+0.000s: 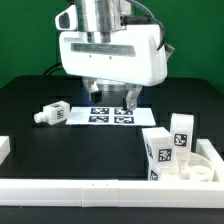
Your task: Assemble stool
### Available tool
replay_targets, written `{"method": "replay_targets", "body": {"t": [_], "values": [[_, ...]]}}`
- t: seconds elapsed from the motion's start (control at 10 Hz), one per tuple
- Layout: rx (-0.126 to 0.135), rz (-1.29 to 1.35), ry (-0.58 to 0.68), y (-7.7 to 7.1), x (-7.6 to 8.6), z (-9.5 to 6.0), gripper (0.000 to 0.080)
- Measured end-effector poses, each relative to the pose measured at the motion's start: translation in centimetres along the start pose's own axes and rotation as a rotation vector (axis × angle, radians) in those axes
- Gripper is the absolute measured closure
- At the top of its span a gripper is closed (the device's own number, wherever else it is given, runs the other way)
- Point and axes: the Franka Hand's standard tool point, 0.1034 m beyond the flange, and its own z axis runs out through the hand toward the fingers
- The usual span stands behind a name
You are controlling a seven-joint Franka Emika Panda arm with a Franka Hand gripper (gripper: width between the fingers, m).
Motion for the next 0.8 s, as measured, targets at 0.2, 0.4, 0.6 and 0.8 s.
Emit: {"method": "replay_targets", "body": {"t": [0.2, 0.4, 0.6, 0.8], "values": [[0.001, 0.013, -0.064, 2.2, -0.4, 1.3, 0.0151], [-0.028, 0.0, -0.174, 7.0, -1.6, 1.7, 0.0151], [-0.044, -0.015, -0.132, 9.1, -3.1, 2.1, 0.0151], [-0.043, -0.013, -0.137, 8.9, -2.9, 2.2, 0.0151]]}}
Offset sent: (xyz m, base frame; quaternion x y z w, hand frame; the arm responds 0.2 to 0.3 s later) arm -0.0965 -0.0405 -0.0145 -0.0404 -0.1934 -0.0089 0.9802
